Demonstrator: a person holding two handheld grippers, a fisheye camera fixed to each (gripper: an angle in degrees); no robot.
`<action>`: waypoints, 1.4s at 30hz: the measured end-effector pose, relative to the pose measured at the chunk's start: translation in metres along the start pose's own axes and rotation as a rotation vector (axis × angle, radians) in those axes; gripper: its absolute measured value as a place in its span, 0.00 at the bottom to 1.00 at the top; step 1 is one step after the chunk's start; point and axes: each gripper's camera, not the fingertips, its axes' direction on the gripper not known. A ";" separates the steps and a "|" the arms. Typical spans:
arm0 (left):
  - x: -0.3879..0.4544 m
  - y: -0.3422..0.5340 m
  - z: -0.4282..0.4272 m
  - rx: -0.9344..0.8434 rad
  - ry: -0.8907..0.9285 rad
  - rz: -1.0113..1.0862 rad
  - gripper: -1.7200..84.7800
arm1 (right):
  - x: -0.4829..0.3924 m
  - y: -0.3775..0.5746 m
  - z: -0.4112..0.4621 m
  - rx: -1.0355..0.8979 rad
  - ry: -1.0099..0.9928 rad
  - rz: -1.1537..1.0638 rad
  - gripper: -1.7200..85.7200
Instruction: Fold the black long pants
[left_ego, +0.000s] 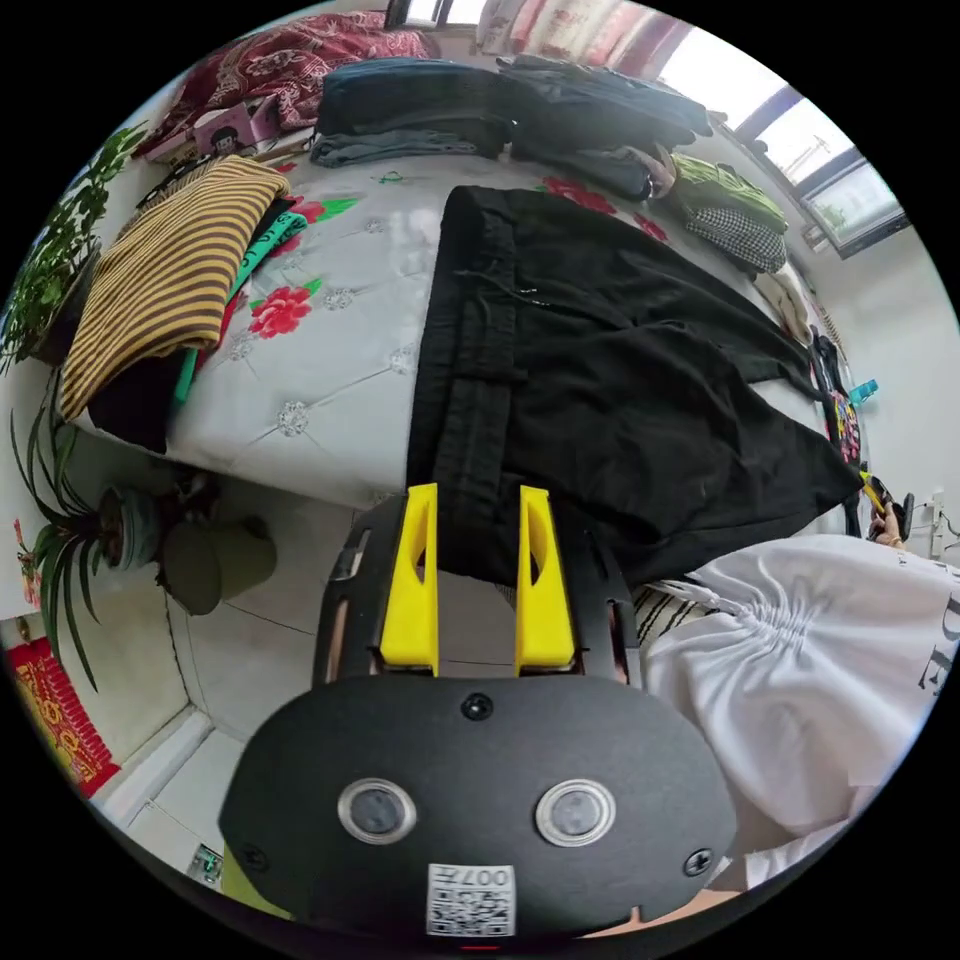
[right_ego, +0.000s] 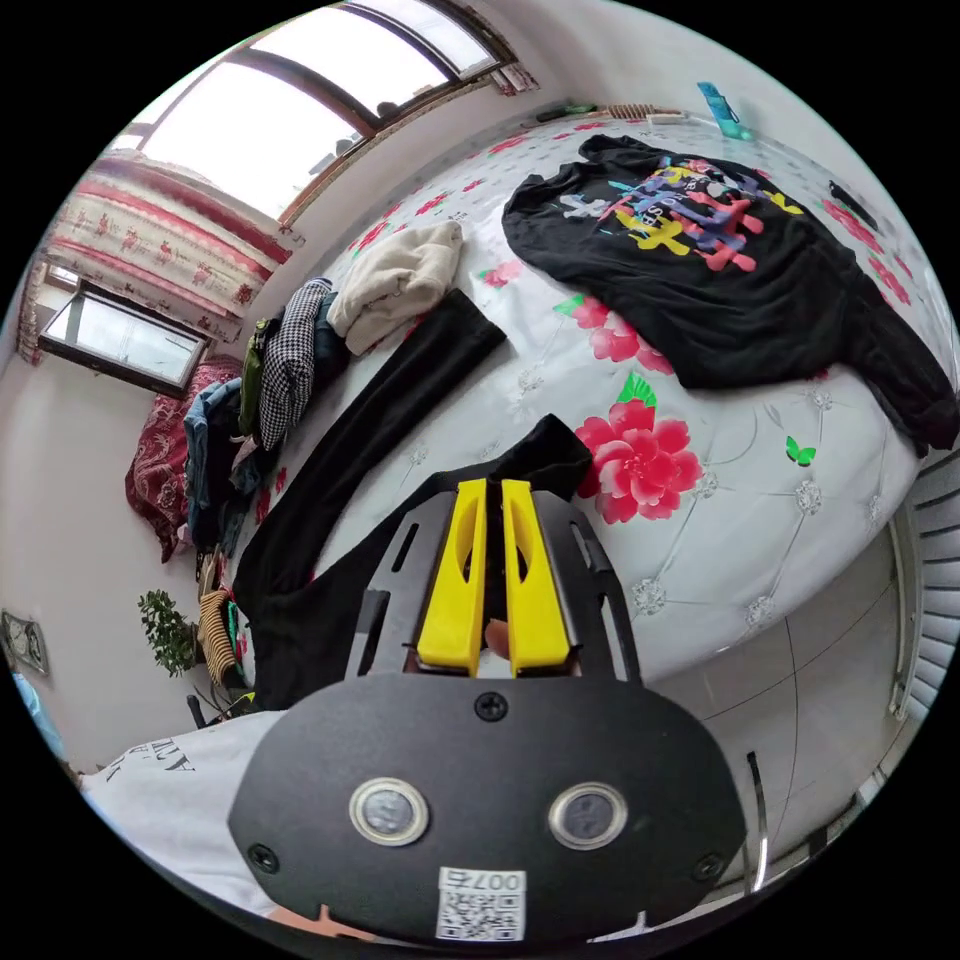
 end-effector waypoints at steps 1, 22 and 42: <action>0.004 -0.005 0.007 -0.030 -0.034 0.025 0.13 | 0.000 0.000 0.001 0.001 0.000 0.006 0.02; -0.011 -0.036 0.035 -0.279 0.051 0.233 0.09 | -0.028 -0.026 0.033 -0.074 0.048 -0.028 0.02; -0.094 -0.137 -0.297 0.596 0.310 0.382 0.06 | -0.054 -0.121 -0.156 0.384 -0.350 -0.141 0.02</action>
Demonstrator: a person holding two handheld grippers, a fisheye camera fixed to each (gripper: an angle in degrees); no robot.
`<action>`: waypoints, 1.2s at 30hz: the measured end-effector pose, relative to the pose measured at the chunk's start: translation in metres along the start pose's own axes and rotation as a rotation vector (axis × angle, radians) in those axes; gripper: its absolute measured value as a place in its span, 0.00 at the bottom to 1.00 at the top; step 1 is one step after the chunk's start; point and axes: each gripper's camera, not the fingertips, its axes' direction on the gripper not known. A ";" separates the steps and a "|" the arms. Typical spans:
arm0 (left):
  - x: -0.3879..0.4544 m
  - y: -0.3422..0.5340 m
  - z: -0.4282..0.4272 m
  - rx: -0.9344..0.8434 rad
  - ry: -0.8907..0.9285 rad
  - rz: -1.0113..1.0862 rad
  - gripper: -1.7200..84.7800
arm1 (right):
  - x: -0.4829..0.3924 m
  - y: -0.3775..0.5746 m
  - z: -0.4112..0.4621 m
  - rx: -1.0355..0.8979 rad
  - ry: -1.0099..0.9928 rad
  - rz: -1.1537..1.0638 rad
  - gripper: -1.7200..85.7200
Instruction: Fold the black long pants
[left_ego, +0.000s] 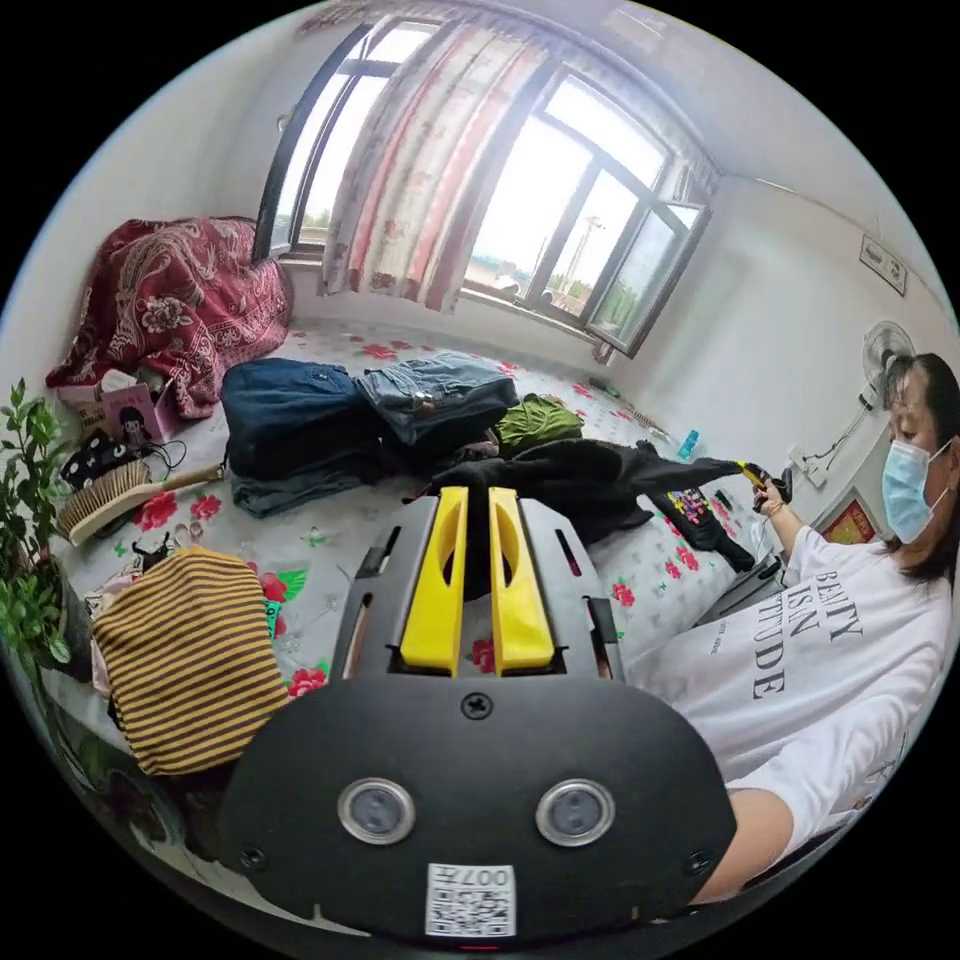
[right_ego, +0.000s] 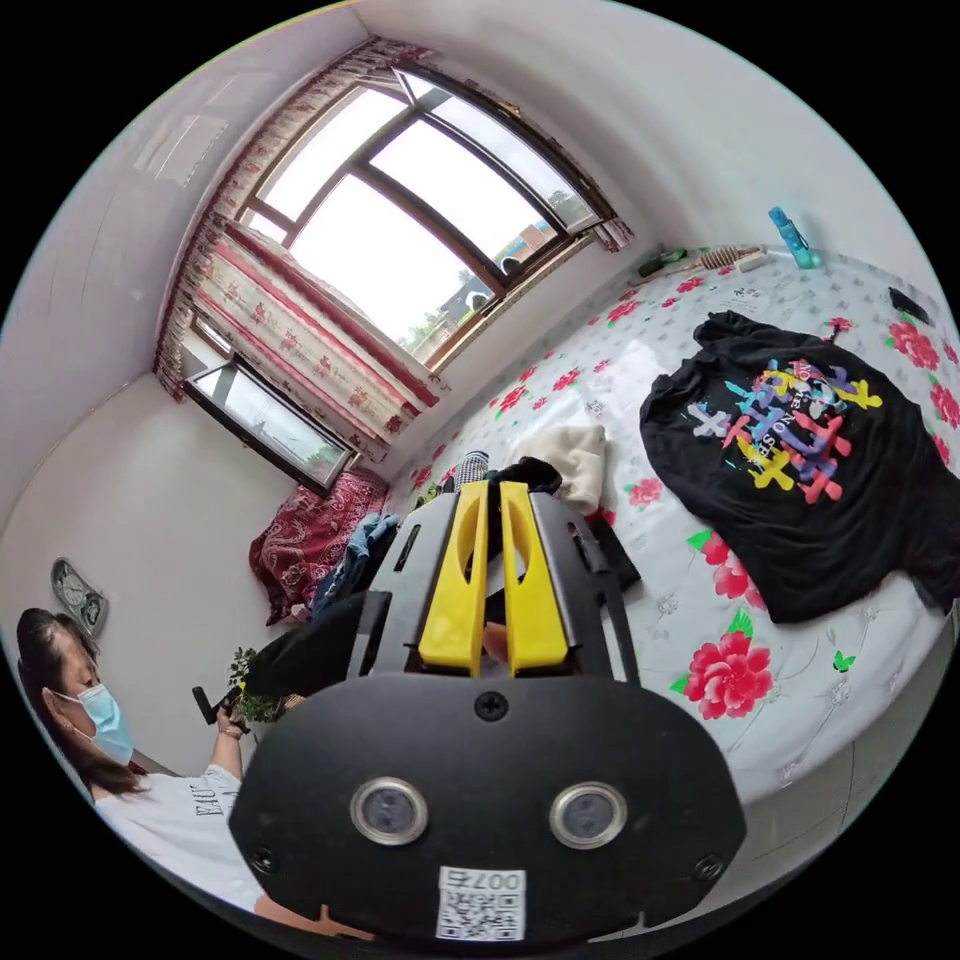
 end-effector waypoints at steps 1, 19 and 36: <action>0.003 0.015 0.011 -0.076 -0.015 0.022 0.06 | 0.010 0.008 0.005 -0.052 0.004 -0.017 0.02; 0.007 0.211 0.195 -0.817 -0.142 -0.239 0.06 | 0.137 0.107 0.099 -0.609 0.356 0.044 0.02; 0.037 0.255 0.195 -0.827 -0.377 -0.359 0.03 | 0.145 0.147 0.063 -0.580 0.576 0.056 0.12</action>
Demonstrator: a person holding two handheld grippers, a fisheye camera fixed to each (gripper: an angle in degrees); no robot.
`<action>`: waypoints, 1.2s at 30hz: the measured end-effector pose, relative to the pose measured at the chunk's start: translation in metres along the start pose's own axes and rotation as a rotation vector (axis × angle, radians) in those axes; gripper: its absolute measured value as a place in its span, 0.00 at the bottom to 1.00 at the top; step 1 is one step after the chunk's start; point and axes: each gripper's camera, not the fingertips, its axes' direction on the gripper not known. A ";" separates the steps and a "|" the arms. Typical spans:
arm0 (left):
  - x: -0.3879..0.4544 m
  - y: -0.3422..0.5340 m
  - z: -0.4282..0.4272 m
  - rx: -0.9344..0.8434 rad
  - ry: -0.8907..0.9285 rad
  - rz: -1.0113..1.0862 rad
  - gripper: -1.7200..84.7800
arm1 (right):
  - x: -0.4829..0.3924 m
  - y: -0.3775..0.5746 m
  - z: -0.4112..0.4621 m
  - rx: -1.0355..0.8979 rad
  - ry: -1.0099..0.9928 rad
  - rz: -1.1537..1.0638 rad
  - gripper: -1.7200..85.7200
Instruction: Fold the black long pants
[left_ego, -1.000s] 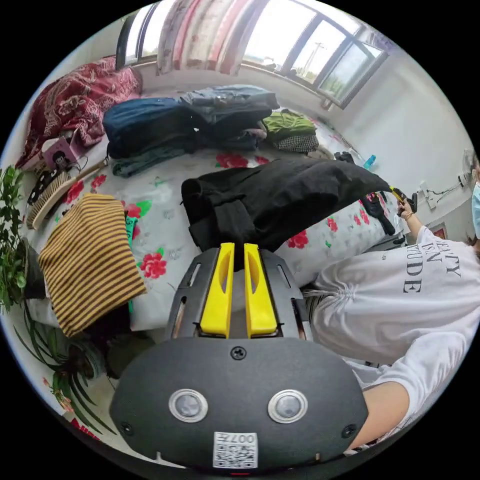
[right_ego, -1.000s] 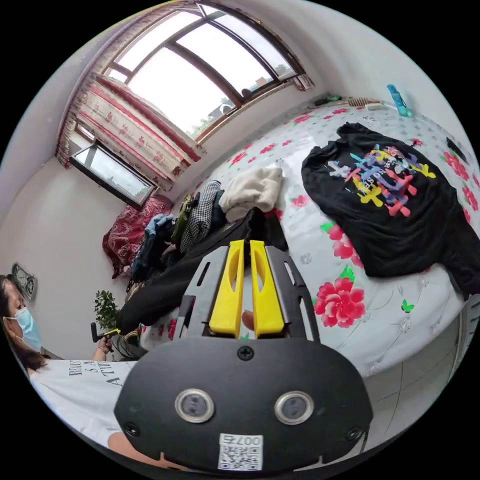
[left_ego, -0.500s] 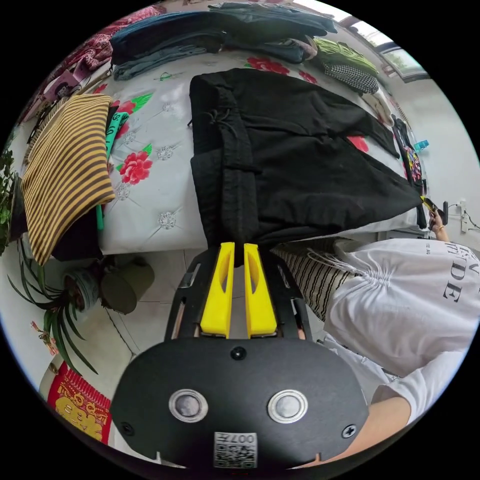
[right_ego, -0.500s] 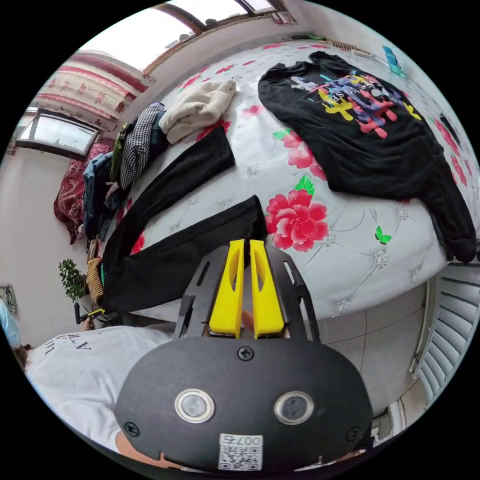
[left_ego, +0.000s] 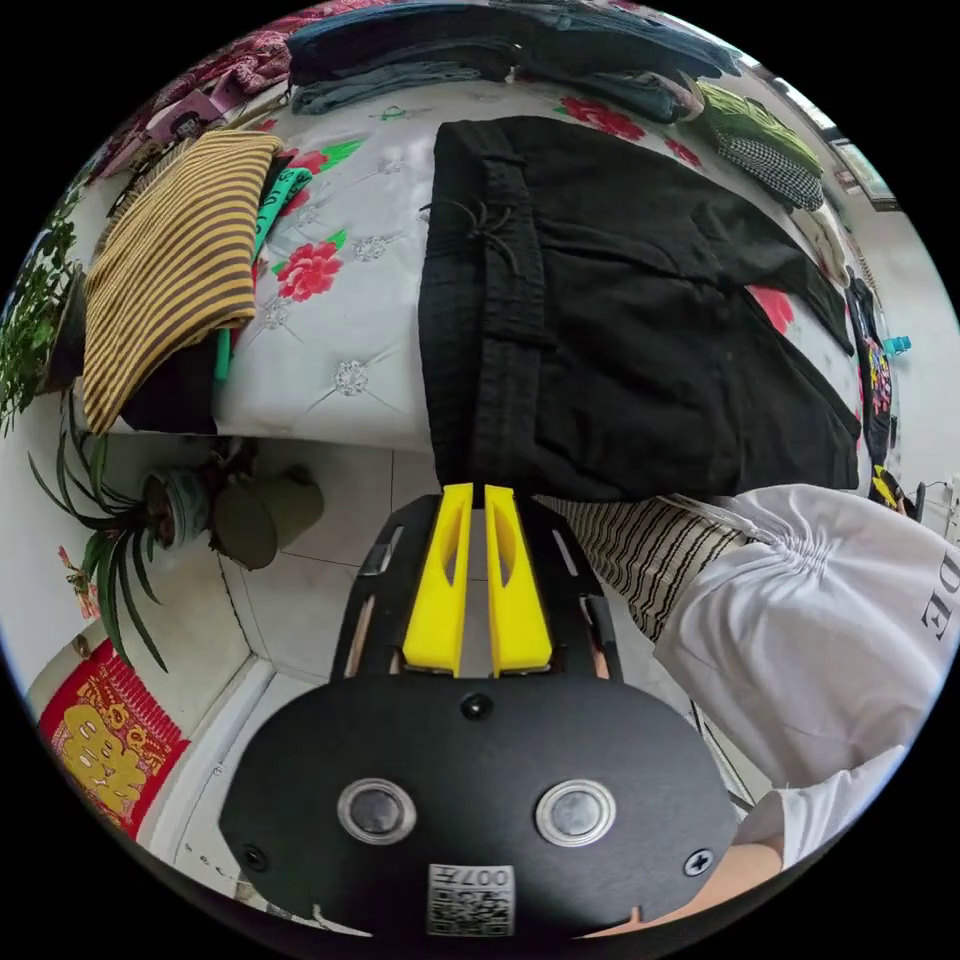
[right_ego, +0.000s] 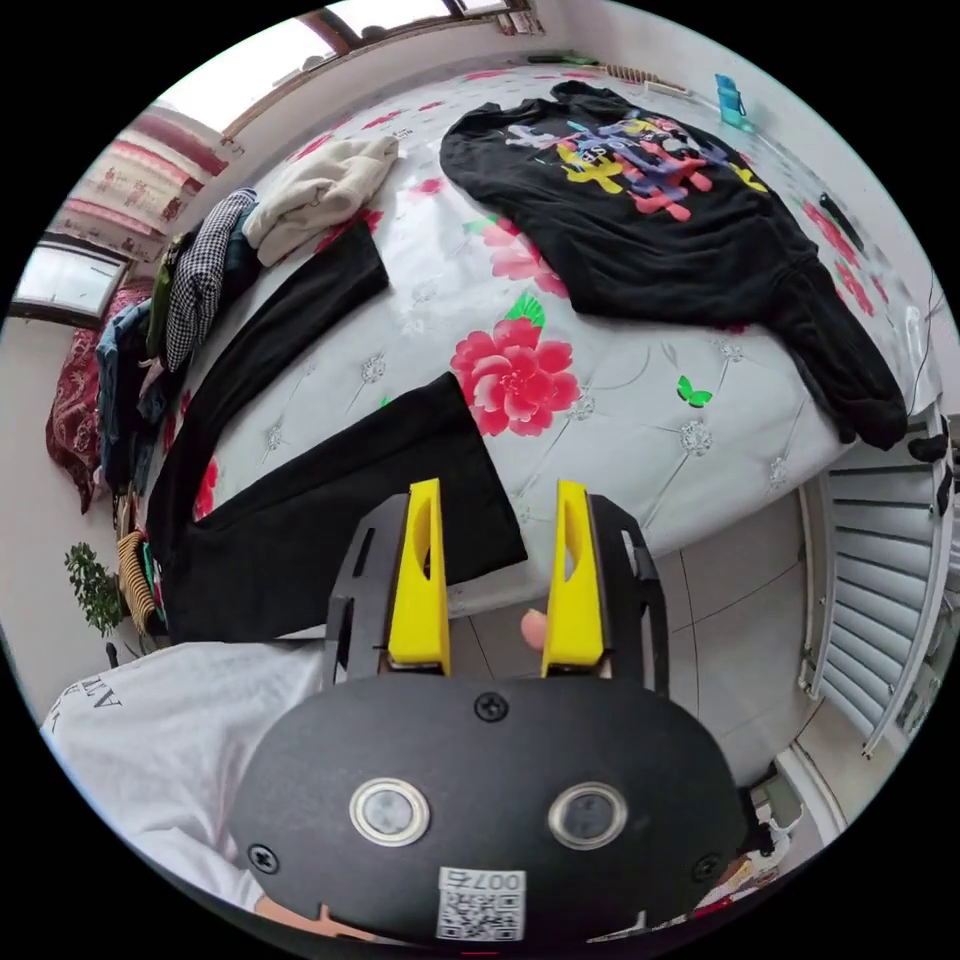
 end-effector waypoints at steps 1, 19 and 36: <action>0.000 0.013 -0.014 0.041 -0.038 -0.033 0.02 | 0.000 0.001 -0.001 0.042 -0.045 -0.014 0.12; 0.167 -0.069 0.033 0.120 0.177 0.187 0.01 | -0.003 -0.004 0.031 0.078 -0.092 -0.119 0.04; 0.182 -0.096 0.081 0.151 0.135 0.083 0.01 | -0.030 -0.090 -0.007 0.287 -0.152 0.033 0.02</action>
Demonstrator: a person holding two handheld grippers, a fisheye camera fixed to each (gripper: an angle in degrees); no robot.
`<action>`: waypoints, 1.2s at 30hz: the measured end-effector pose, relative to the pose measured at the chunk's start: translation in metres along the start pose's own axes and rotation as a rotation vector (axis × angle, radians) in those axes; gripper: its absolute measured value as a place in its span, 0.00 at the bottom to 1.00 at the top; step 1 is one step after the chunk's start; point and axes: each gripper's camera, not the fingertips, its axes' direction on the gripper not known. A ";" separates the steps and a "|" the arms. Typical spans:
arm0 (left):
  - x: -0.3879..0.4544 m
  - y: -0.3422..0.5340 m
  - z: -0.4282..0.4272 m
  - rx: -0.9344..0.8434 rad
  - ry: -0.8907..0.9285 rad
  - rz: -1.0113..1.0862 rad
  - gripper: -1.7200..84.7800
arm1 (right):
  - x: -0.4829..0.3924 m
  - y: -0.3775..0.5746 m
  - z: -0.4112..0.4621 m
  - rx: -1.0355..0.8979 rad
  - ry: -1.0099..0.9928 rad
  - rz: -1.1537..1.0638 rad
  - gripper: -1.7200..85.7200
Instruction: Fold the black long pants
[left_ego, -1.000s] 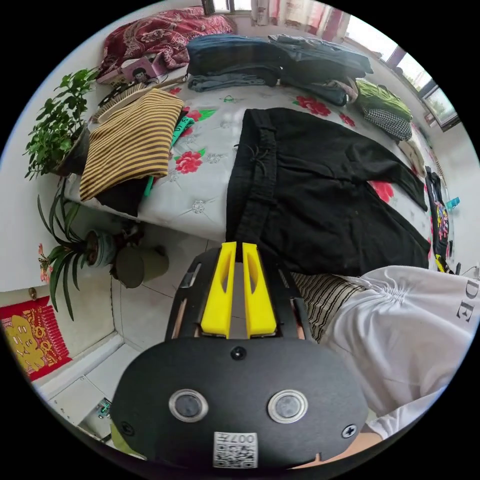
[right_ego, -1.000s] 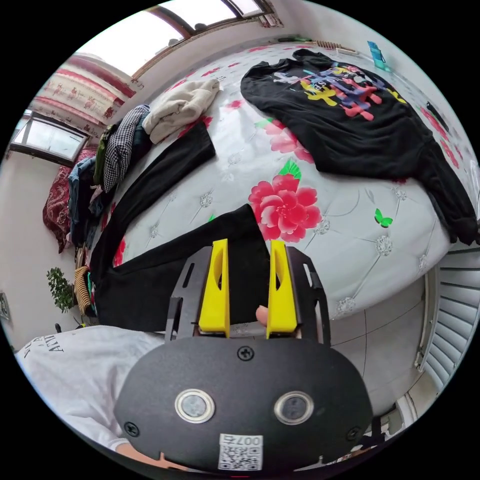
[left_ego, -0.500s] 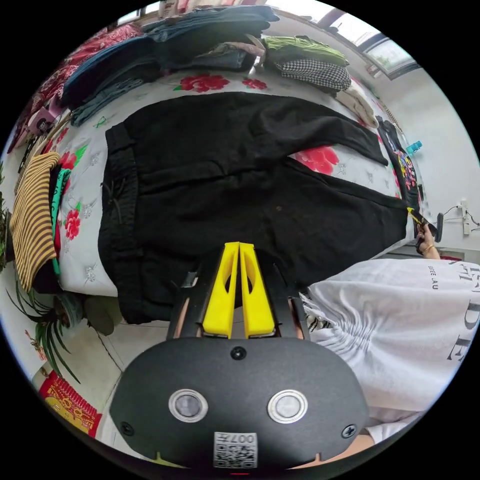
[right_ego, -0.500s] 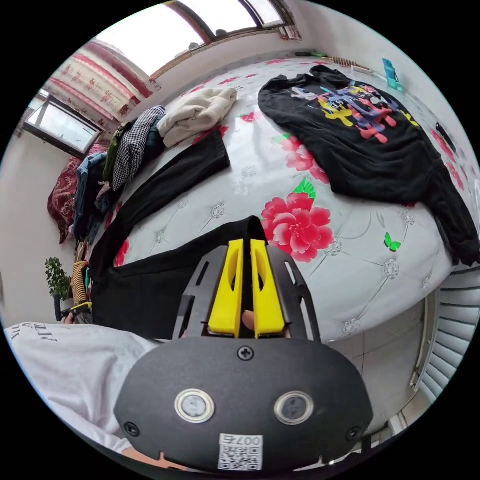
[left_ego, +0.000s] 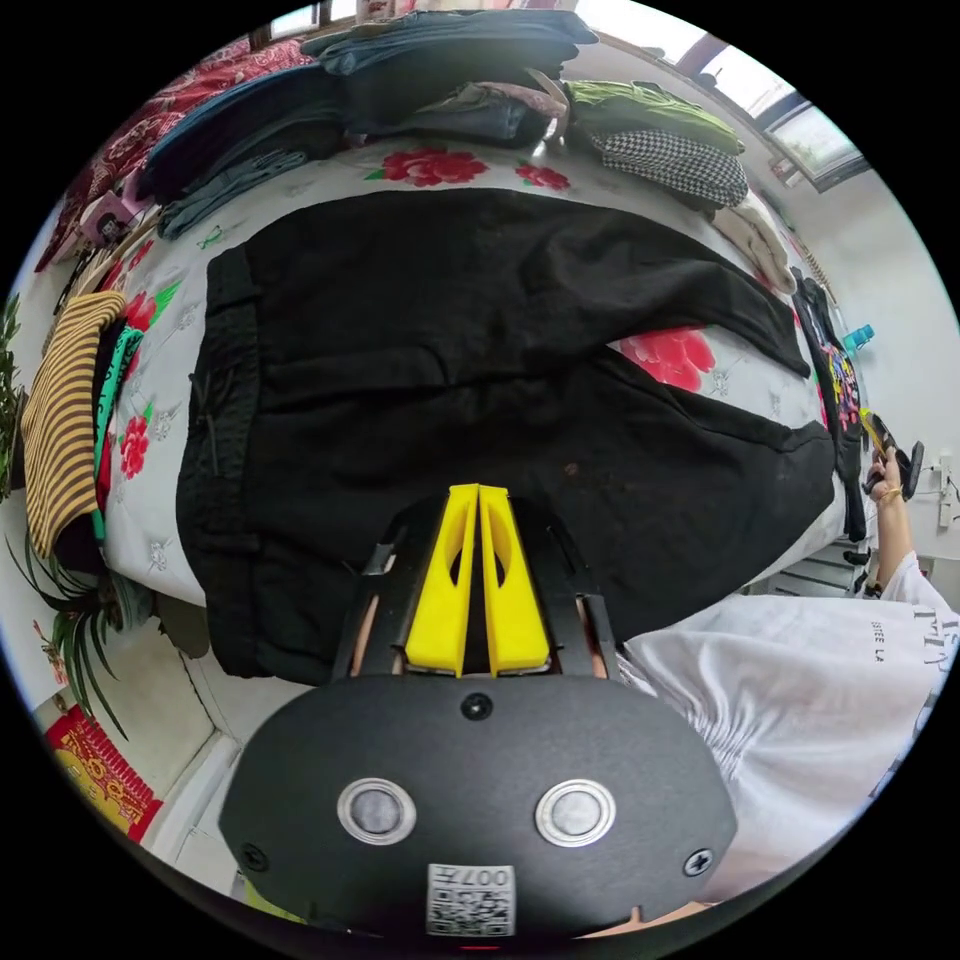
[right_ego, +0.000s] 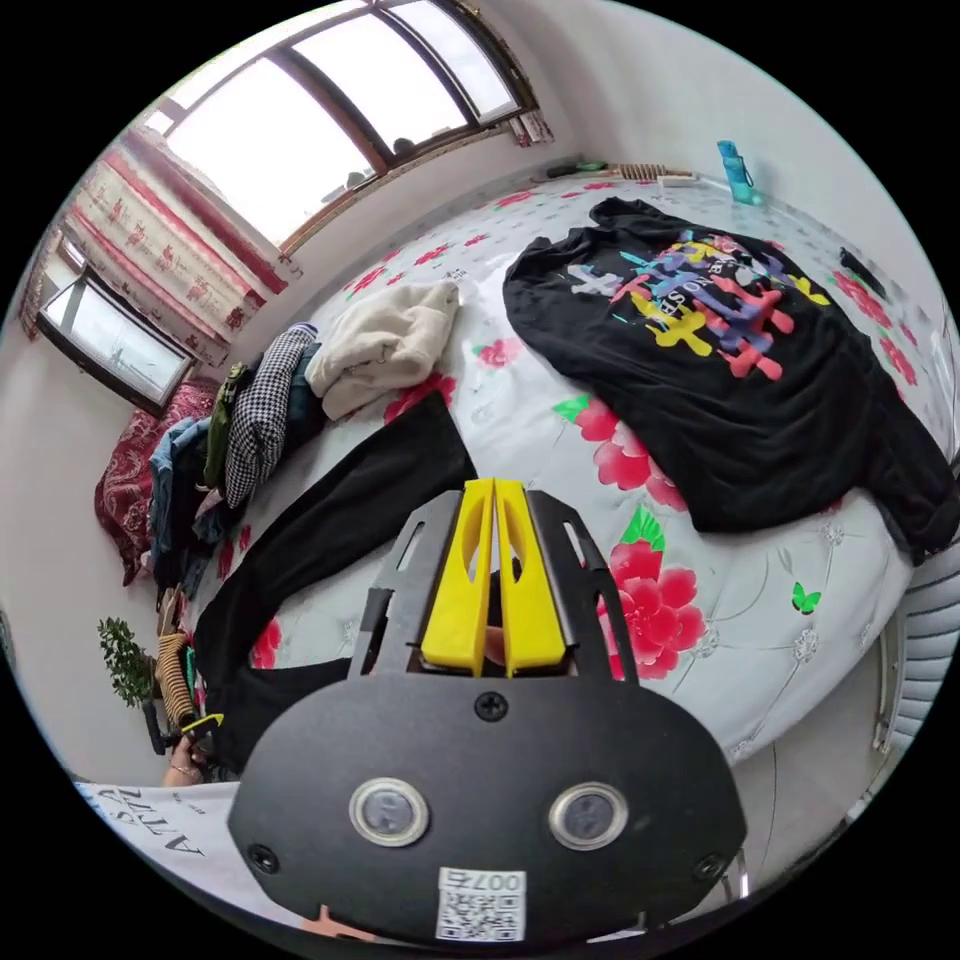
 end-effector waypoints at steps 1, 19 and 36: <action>0.001 0.002 -0.002 0.014 0.003 -0.005 0.01 | -0.002 -0.001 0.009 -0.038 -0.014 -0.037 0.02; -0.047 0.042 0.048 -0.131 0.005 -0.147 0.01 | -0.004 0.063 0.002 -0.148 0.153 -0.241 0.10; -0.082 -0.175 0.032 0.074 -0.258 0.076 0.01 | -0.473 0.145 0.203 -0.510 -0.343 -1.201 0.08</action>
